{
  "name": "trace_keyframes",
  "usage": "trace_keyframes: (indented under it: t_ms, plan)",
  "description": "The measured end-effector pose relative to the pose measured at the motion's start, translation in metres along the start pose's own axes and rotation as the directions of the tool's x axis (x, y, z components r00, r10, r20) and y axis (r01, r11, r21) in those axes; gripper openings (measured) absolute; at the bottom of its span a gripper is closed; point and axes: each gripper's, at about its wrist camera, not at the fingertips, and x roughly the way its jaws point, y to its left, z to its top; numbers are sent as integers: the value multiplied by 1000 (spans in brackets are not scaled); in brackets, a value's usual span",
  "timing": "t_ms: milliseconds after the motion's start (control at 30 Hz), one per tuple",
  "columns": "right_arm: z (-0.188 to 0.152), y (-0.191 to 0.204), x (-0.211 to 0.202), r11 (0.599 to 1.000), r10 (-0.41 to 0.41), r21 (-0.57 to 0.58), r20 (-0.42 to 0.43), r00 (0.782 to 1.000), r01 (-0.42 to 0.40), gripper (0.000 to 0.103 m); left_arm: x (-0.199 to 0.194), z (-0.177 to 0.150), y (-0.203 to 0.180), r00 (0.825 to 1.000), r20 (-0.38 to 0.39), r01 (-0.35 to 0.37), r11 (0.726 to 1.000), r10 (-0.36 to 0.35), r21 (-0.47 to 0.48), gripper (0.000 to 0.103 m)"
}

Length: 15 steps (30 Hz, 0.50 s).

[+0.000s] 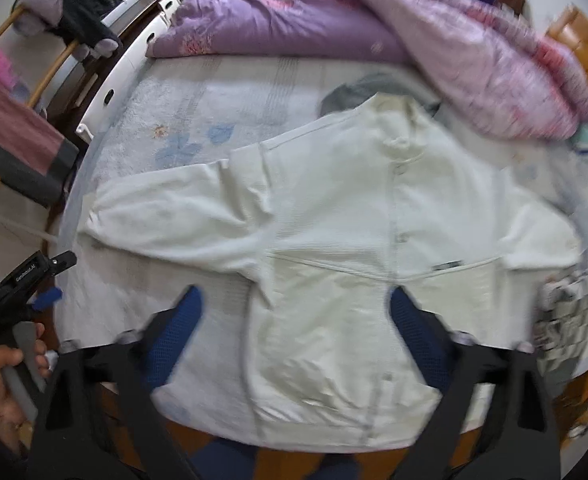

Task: Fold large clothes
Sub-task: 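Lower both tools toward the white jacket's sleeve cuffs, then grasp one sleeve cuff with the left tool while the right tool grasps the other cuff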

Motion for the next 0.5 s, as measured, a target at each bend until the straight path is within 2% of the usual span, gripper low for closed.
trace_keyframes:
  t_ms: [33,100,167,333,367,467,500]
  plan:
    - [6,3,18,1000,17,11,-28,999,-16,56,5,9,11,1000,8,-2,999,2,-34,98]
    - [14,9,48,999,45,26,-78,996,-44,32,23,35,42,1000,29,-9,993,12,-119,98]
    - [22,14,80,996,83,40,-129,988,-78,23,42,63,64,999,43,-19,986,26,-164,98]
    - [35,25,138,993,116,50,-187,975,-109,20,85,105,91,998,59,6,973,8,-233,94]
    - [38,27,147,992,125,52,-190,974,-118,20,94,111,96,998,57,14,968,0,-250,87]
    - [44,29,171,991,134,46,-198,971,-127,20,111,120,105,998,57,21,962,-5,-272,79]
    - [46,28,179,991,133,45,-199,971,-127,20,116,122,105,998,56,25,961,-10,-276,71]
